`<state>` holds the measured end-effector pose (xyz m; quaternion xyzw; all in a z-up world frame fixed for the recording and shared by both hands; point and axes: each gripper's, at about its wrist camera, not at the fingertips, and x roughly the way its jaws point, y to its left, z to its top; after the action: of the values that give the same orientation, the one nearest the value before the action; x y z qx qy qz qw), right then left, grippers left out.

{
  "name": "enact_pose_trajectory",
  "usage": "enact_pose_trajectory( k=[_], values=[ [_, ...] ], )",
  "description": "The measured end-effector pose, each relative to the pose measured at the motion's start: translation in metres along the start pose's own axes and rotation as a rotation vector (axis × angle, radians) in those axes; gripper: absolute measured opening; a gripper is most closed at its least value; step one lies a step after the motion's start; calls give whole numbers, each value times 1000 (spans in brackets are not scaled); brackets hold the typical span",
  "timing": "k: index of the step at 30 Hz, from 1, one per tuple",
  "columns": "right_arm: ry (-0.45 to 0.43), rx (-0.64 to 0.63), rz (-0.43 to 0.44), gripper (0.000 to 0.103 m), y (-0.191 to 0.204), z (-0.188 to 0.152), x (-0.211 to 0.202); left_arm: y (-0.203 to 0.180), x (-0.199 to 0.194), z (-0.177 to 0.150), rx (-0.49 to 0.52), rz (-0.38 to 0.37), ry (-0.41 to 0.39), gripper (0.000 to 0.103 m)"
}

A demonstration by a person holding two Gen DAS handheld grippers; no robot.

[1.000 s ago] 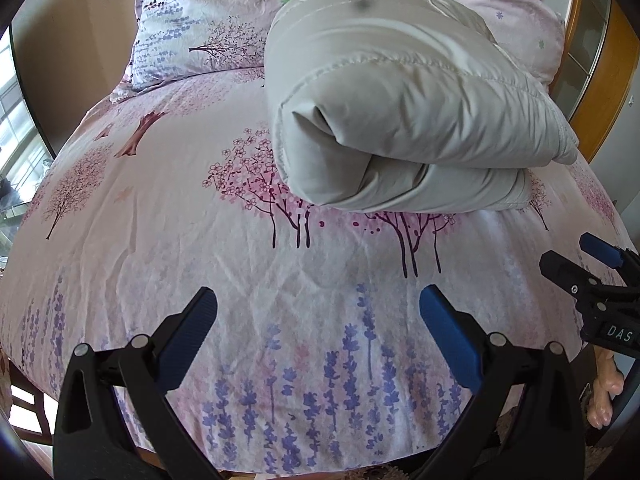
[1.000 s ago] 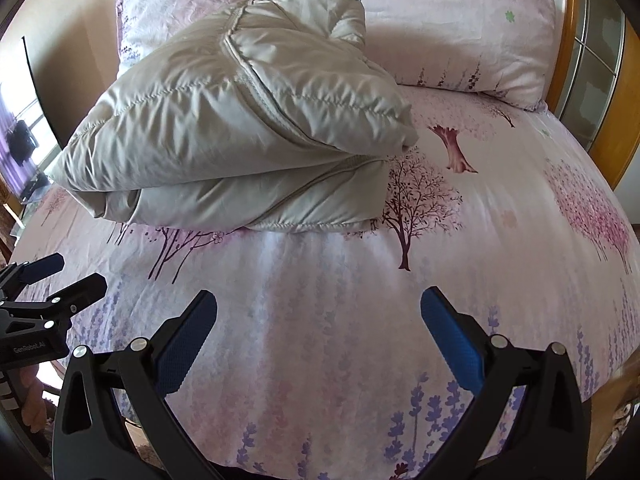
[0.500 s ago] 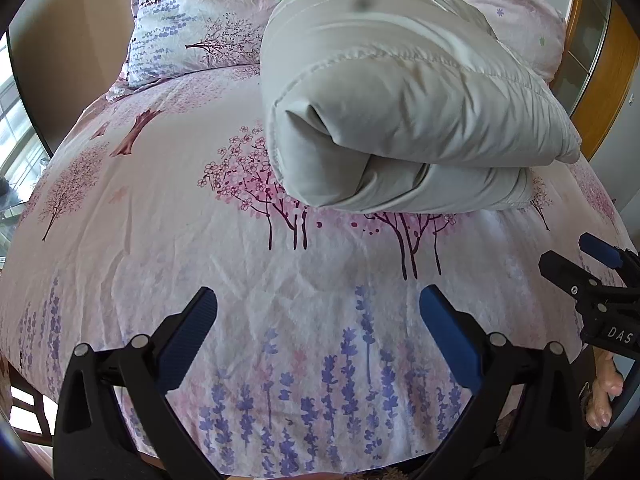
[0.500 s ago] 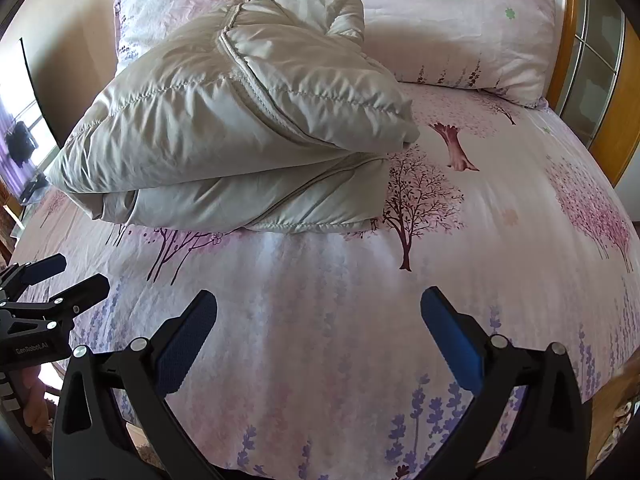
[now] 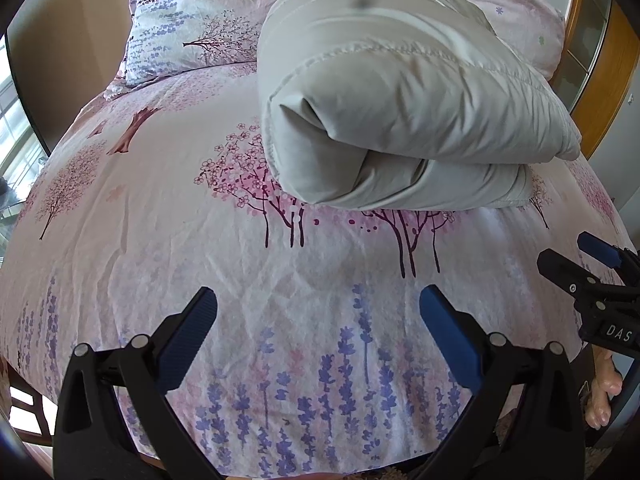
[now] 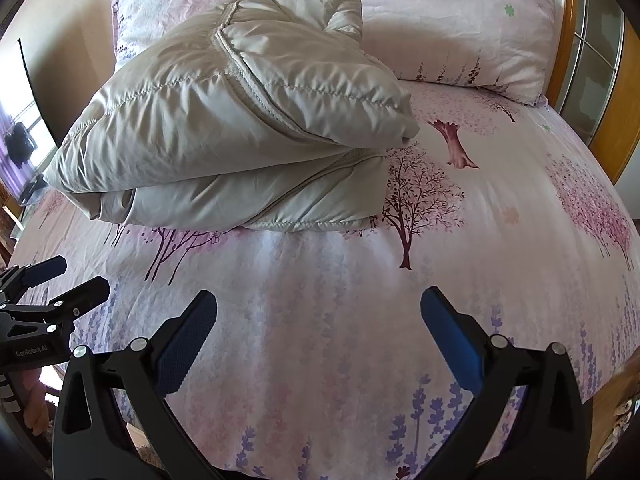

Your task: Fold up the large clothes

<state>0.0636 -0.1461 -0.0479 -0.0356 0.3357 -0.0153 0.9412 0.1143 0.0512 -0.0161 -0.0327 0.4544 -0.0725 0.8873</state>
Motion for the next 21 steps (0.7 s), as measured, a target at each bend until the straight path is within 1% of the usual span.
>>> enact_pose_trajectory(
  k=[21],
  values=[
    [1,0,0,102,0,0,0,0,0,0,-2,1,2,101]
  ],
)
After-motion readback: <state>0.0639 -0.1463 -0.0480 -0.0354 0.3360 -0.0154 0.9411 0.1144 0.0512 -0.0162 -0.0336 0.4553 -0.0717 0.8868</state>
